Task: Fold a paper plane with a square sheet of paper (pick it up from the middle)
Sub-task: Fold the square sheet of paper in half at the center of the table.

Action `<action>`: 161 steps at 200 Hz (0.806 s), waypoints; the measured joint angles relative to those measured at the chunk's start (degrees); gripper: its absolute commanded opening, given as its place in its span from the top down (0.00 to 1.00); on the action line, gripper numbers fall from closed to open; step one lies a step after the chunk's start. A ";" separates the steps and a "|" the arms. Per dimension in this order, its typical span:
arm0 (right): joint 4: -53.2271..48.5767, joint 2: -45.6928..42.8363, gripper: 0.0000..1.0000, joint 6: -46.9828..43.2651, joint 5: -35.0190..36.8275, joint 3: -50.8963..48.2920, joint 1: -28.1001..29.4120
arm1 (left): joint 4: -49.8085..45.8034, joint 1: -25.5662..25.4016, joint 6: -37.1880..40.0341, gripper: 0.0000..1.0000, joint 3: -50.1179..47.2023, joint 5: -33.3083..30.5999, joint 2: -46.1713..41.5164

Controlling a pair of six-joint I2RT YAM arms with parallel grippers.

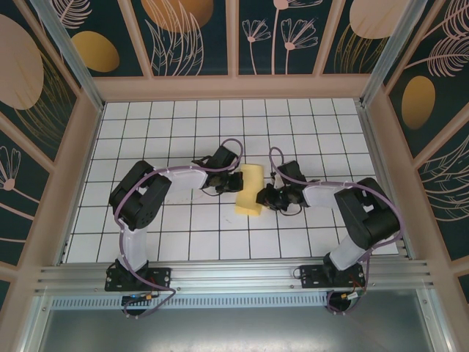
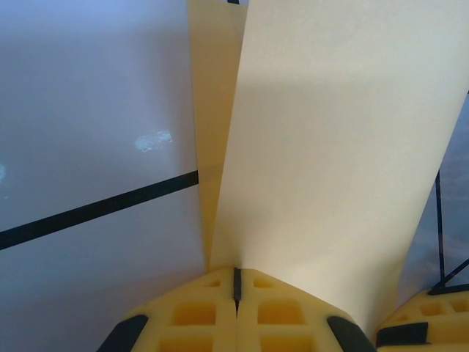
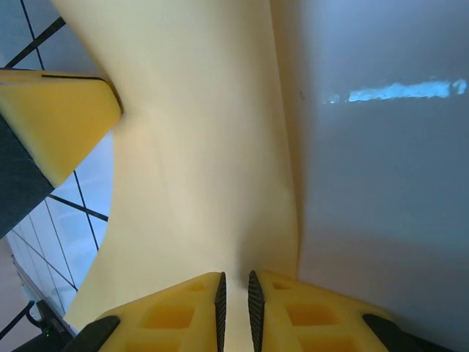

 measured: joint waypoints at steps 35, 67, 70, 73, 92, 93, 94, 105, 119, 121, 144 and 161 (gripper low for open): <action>-0.28 -0.61 0.78 -0.04 0.24 -0.04 0.04 | 0.02 0.00 0.00 1.00 -0.02 0.00 0.00; -1.95 -3.54 0.78 0.00 0.37 0.11 0.13 | 0.02 0.00 0.00 1.00 -0.04 -0.02 0.00; -1.95 -3.80 0.78 0.00 0.26 0.15 0.20 | 0.04 0.00 0.00 1.00 -0.04 0.00 0.00; -1.95 -4.00 0.78 0.02 0.20 0.22 0.24 | 0.07 0.00 -0.02 1.00 -0.07 0.00 0.00; -1.31 -4.90 0.77 0.63 -0.68 0.33 1.05 | 0.09 0.00 0.00 1.00 -0.07 0.00 0.00; -1.29 -4.90 0.77 0.63 -0.70 0.33 1.09 | 0.09 0.00 0.00 1.00 -0.07 0.00 0.00; -1.27 -4.90 0.77 0.66 -0.74 0.33 1.14 | 0.09 0.00 0.00 1.00 -0.07 0.00 0.00; -0.92 -4.87 0.77 1.14 -1.18 0.31 1.77 | 0.09 0.00 0.00 1.00 -0.07 0.00 0.00; -0.22 -4.72 0.78 1.49 -1.49 0.15 2.34 | 0.09 0.00 0.00 1.00 -0.07 0.00 0.00; -0.11 -4.68 0.77 1.55 -1.49 0.11 2.34 | 0.09 0.00 0.00 1.00 -0.07 0.00 0.00; 1.90 -3.43 0.77 2.23 -1.49 -1.64 2.43 | 0.09 0.00 0.04 1.00 -0.07 0.00 0.00; 3.10 -1.97 0.77 2.62 -1.70 -3.56 2.40 | 0.09 0.00 0.20 1.00 -0.07 0.00 0.00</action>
